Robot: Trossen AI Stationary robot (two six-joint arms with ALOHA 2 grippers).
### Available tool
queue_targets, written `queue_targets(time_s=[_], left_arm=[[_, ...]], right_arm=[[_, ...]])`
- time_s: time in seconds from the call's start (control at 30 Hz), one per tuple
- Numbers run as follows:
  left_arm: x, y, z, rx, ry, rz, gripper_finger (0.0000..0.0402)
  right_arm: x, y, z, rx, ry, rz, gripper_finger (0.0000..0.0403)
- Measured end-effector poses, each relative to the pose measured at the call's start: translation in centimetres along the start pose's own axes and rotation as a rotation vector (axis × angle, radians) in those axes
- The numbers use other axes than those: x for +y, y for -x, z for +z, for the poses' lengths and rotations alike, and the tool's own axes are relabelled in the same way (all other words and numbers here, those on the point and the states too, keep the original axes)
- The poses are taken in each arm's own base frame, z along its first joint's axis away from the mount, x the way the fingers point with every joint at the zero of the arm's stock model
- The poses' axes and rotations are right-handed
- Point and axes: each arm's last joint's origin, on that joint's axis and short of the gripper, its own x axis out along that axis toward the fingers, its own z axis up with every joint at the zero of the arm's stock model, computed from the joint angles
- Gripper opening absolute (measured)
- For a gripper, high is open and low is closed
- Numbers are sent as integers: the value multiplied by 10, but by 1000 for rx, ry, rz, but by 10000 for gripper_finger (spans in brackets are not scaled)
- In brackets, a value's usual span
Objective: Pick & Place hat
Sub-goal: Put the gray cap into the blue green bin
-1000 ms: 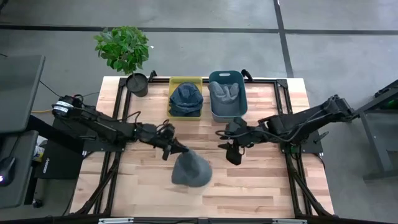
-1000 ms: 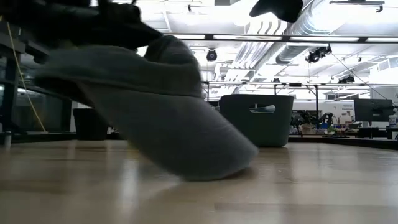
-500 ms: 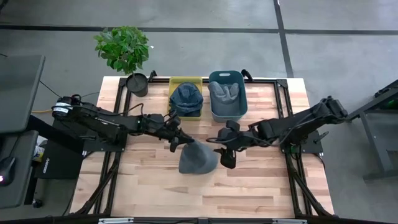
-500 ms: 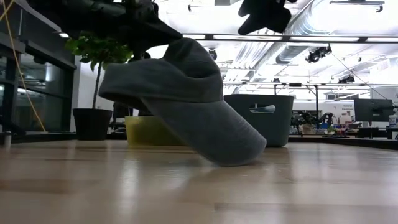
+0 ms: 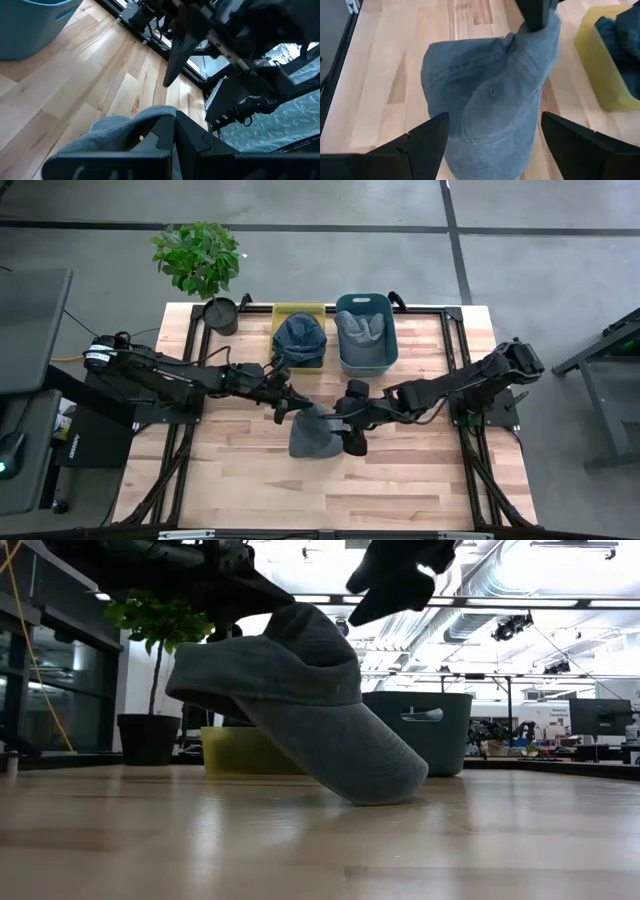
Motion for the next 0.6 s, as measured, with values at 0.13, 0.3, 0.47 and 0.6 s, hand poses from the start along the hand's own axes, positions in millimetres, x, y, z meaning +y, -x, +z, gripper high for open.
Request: queue_targets(time_s=[0.13, 0.3, 0.47, 0.6], left_arm=[[0, 0, 0, 1, 0, 0, 0], [0, 0, 0, 0, 0, 1, 0], [0, 0, 0, -1, 0, 0, 0], [0, 0, 0, -4, 0, -3, 0]], right_arm=[[2, -11, -2, 6, 2, 4, 312], [5, -19, -2, -14, -11, 27, 312], [0, -30, -3, -7, -30, 8, 312], [-7, -38, -2, -3, -84, 10, 312]])
